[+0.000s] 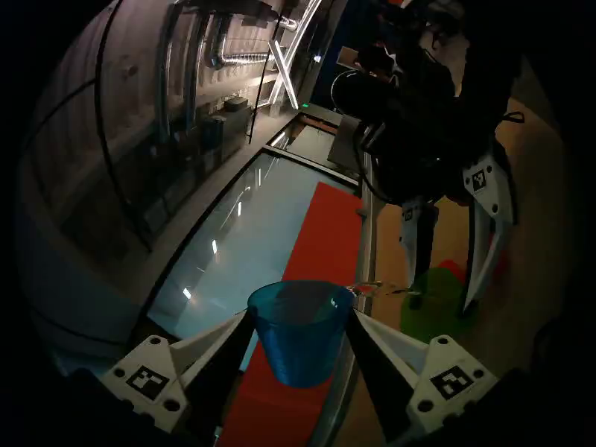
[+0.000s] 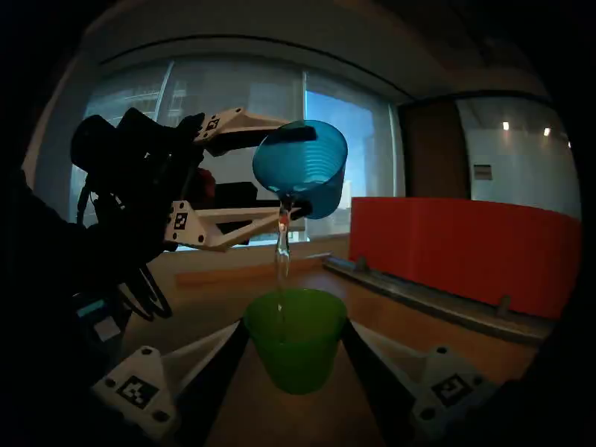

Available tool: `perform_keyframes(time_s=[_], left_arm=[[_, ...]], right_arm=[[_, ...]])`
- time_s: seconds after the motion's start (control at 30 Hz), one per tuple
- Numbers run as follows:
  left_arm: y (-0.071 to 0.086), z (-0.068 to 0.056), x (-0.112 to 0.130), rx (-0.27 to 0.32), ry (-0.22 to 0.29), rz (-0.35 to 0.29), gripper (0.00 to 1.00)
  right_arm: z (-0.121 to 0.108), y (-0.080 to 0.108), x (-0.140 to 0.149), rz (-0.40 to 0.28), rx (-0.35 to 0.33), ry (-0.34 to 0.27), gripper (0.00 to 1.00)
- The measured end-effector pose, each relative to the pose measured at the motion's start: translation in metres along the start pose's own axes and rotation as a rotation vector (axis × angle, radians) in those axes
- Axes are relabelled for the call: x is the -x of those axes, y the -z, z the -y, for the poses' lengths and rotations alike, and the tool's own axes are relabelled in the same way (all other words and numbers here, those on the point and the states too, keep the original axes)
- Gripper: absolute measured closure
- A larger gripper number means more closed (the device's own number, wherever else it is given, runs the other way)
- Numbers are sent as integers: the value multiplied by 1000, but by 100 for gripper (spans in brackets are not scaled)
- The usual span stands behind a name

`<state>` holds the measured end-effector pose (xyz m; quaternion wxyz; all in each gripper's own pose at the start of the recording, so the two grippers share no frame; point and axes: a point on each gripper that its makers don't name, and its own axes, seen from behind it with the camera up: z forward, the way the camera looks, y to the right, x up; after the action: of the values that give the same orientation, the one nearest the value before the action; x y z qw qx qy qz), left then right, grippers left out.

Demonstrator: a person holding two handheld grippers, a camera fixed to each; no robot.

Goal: Pour water

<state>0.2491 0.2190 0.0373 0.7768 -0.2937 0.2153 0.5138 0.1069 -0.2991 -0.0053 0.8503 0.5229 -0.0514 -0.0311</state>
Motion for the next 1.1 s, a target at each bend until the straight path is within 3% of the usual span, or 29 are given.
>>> perform_keyframes(time_s=[1.1], left_arm=[[3, -1, -3, -7, -98, 8, 15]], right_arm=[[0, 1, -3, -4, 4, 7, 8]])
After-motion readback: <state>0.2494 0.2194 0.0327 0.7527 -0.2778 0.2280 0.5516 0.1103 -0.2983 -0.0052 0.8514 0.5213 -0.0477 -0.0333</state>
